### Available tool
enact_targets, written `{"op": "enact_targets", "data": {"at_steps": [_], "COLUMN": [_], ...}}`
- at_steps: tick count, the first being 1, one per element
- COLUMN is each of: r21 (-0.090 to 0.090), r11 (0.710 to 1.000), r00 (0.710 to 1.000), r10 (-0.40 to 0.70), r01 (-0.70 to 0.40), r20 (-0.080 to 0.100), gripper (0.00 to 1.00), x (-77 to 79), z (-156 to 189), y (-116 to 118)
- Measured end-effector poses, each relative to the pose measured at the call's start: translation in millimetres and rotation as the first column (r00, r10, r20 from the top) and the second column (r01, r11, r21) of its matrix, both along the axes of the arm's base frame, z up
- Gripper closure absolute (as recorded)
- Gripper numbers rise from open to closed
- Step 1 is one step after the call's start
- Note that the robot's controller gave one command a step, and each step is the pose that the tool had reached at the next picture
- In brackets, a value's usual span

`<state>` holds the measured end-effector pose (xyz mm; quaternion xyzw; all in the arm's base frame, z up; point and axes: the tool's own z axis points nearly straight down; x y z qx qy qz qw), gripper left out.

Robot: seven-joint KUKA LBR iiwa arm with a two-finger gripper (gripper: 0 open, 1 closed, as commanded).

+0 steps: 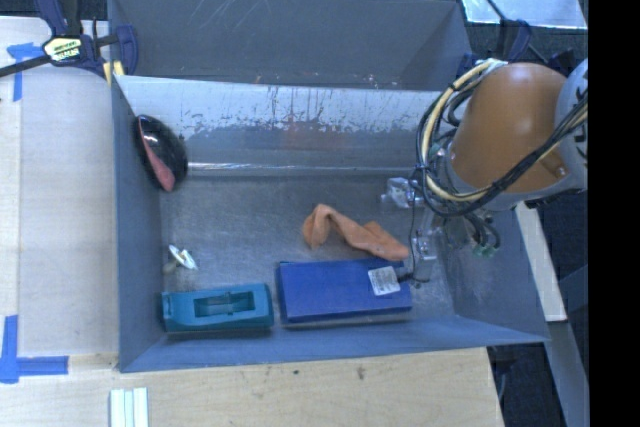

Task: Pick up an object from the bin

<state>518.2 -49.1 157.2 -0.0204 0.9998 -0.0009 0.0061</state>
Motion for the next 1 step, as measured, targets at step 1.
{"op": "enact_targets", "data": {"at_steps": [1], "r21": [0.002], "r11": [0.998], "r00": [0.998], "r10": [-0.065], "r01": [0.065], "r20": [0.0], "gripper": [1.0], "x": [8.8], "z": [-81.8], "y": [13.7]}}
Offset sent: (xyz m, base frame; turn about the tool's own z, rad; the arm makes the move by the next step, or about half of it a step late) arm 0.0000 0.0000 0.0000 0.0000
